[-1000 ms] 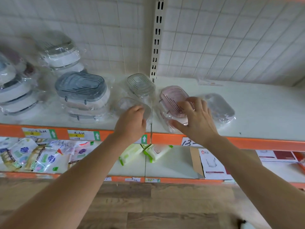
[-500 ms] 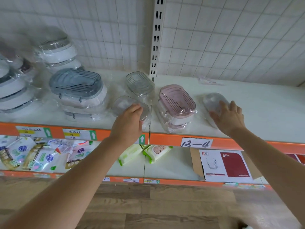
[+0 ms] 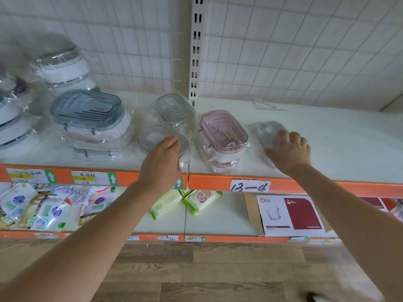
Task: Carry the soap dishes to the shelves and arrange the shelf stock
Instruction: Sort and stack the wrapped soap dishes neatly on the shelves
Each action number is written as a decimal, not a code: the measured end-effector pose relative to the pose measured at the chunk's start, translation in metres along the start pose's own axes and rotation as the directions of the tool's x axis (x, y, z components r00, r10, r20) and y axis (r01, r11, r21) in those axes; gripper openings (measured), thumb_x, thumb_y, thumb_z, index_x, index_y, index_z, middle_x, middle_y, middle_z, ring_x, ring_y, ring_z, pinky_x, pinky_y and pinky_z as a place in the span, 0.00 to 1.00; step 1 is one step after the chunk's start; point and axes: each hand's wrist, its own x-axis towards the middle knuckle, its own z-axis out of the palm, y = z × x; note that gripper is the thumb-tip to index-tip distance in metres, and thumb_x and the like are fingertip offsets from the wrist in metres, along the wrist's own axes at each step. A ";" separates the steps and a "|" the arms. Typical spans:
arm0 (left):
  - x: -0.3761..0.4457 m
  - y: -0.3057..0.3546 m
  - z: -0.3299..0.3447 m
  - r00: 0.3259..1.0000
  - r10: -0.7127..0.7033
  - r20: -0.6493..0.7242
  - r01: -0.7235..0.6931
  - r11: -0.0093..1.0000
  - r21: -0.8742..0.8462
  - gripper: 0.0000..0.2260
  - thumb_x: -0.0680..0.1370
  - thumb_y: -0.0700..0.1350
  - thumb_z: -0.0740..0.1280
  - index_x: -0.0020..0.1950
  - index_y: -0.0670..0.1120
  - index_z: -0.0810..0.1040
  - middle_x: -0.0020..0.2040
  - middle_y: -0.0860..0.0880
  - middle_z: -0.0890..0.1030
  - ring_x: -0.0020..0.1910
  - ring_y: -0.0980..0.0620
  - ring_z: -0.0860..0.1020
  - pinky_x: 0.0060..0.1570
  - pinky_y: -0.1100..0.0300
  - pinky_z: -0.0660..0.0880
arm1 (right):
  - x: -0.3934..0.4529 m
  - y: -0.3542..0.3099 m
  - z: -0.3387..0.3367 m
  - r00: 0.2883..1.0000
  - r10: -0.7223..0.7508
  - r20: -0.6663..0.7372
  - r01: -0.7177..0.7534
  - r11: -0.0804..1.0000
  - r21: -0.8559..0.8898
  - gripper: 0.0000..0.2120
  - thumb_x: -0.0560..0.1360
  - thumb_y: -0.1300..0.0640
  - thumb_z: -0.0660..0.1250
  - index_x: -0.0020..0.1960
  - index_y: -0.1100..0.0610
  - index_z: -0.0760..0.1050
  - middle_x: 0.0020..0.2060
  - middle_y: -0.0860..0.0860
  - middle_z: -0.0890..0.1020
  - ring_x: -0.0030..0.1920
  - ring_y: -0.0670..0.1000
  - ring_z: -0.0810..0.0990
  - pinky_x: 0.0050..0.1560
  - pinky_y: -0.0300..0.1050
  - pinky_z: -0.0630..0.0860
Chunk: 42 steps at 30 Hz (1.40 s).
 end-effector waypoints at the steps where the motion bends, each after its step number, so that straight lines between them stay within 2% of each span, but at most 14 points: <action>1: 0.000 0.000 0.002 1.000 0.010 -0.002 -0.010 1.000 0.006 0.21 0.77 0.34 0.63 0.71 0.37 0.68 0.73 0.45 0.66 0.72 0.47 0.66 0.65 0.58 0.66 | -0.001 -0.001 0.000 1.000 0.007 0.008 -0.007 1.000 0.024 0.28 0.76 0.48 0.64 0.70 0.59 0.60 0.65 0.61 0.65 0.67 0.63 0.63 0.67 0.53 0.58; 6: -0.001 0.000 0.002 0.999 0.037 0.026 -0.038 0.999 0.029 0.26 0.80 0.36 0.62 0.77 0.40 0.58 0.78 0.48 0.57 0.77 0.52 0.53 0.71 0.63 0.54 | -0.004 -0.012 -0.008 0.996 0.085 -0.040 -0.074 0.974 0.214 0.29 0.74 0.48 0.67 0.69 0.59 0.63 0.64 0.61 0.65 0.64 0.63 0.64 0.66 0.53 0.61; 12: -0.001 -0.001 -0.003 0.998 0.045 0.054 -0.046 0.999 0.018 0.25 0.81 0.38 0.59 0.78 0.41 0.56 0.79 0.49 0.54 0.78 0.53 0.51 0.71 0.63 0.53 | -0.010 -0.034 -0.042 0.987 0.121 -0.105 -0.041 0.824 0.565 0.26 0.76 0.47 0.65 0.70 0.55 0.64 0.63 0.61 0.66 0.66 0.61 0.63 0.68 0.53 0.62; 14: -0.004 0.001 -0.005 0.998 0.052 0.042 -0.052 0.999 -0.002 0.23 0.82 0.38 0.58 0.77 0.41 0.58 0.79 0.49 0.55 0.77 0.53 0.52 0.71 0.62 0.55 | -0.013 -0.046 -0.054 0.985 0.112 -0.129 -0.005 0.775 0.632 0.24 0.75 0.47 0.65 0.68 0.53 0.66 0.62 0.59 0.67 0.65 0.60 0.64 0.68 0.52 0.63; 16: -0.011 -0.001 -0.008 0.997 0.079 0.018 -0.079 0.997 -0.008 0.22 0.80 0.36 0.59 0.74 0.40 0.63 0.77 0.48 0.60 0.76 0.51 0.57 0.70 0.60 0.59 | -0.019 -0.063 -0.065 0.986 0.055 -0.160 0.065 0.751 0.657 0.24 0.74 0.48 0.66 0.68 0.52 0.67 0.62 0.57 0.66 0.65 0.58 0.64 0.68 0.52 0.63; 20: -0.026 -0.016 -0.011 0.995 0.079 -0.054 -0.080 0.997 -0.015 0.17 0.72 0.30 0.66 0.61 0.33 0.75 0.62 0.39 0.75 0.62 0.38 0.74 0.59 0.51 0.73 | -0.036 -0.105 -0.073 0.953 -0.198 -0.227 0.294 0.782 0.549 0.27 0.72 0.50 0.70 0.68 0.55 0.68 0.62 0.57 0.67 0.64 0.57 0.65 0.68 0.50 0.63; 22: -0.034 -0.023 -0.020 0.998 0.038 -0.041 -0.038 0.999 0.000 0.16 0.73 0.31 0.65 0.61 0.34 0.75 0.62 0.40 0.75 0.62 0.40 0.73 0.60 0.50 0.72 | -0.045 -0.130 -0.069 0.917 -0.325 -0.230 0.396 0.804 0.443 0.29 0.70 0.49 0.72 0.67 0.58 0.68 0.61 0.58 0.68 0.63 0.59 0.66 0.66 0.49 0.64; 25: -0.046 -0.036 -0.034 0.999 0.045 -0.014 -0.044 0.999 0.026 0.16 0.77 0.36 0.61 0.65 0.37 0.73 0.65 0.43 0.72 0.65 0.45 0.69 0.64 0.54 0.69 | -0.054 -0.160 -0.061 0.871 -0.430 -0.238 0.489 0.812 0.320 0.33 0.68 0.47 0.72 0.68 0.61 0.69 0.60 0.60 0.69 0.61 0.61 0.67 0.63 0.50 0.64; 30: -0.057 -0.052 -0.049 0.998 0.067 -0.001 -0.067 0.997 0.041 0.18 0.77 0.37 0.61 0.68 0.38 0.72 0.66 0.44 0.72 0.66 0.47 0.69 0.65 0.58 0.66 | -0.061 -0.187 -0.052 0.842 -0.524 -0.128 0.539 0.814 0.214 0.35 0.70 0.48 0.71 0.72 0.58 0.62 0.64 0.57 0.66 0.64 0.57 0.64 0.64 0.46 0.61; 35: -0.063 -0.054 -0.056 0.997 0.064 0.046 -0.065 0.997 0.033 0.18 0.81 0.41 0.57 0.71 0.42 0.68 0.68 0.49 0.69 0.68 0.52 0.67 0.64 0.61 0.66 | -0.062 -0.196 -0.044 0.842 -0.536 -0.064 0.538 0.822 0.187 0.36 0.71 0.48 0.71 0.72 0.58 0.60 0.66 0.55 0.65 0.65 0.56 0.64 0.66 0.45 0.59; 39: -0.061 -0.059 -0.054 0.997 0.068 0.036 -0.069 0.997 0.018 0.18 0.81 0.41 0.57 0.70 0.42 0.68 0.68 0.49 0.69 0.67 0.52 0.67 0.64 0.61 0.68 | -0.058 -0.200 -0.030 0.821 -0.568 0.064 0.561 0.822 0.098 0.38 0.72 0.45 0.69 0.73 0.58 0.57 0.69 0.54 0.65 0.69 0.56 0.63 0.69 0.46 0.56; 42: -0.060 -0.056 -0.052 0.994 0.106 0.019 -0.106 0.994 -0.006 0.17 0.80 0.40 0.59 0.68 0.39 0.71 0.67 0.46 0.71 0.67 0.50 0.69 0.64 0.59 0.66 | -0.054 -0.202 -0.024 0.833 -0.542 0.115 0.535 0.840 0.087 0.38 0.72 0.39 0.67 0.73 0.58 0.59 0.69 0.54 0.64 0.69 0.56 0.63 0.70 0.47 0.56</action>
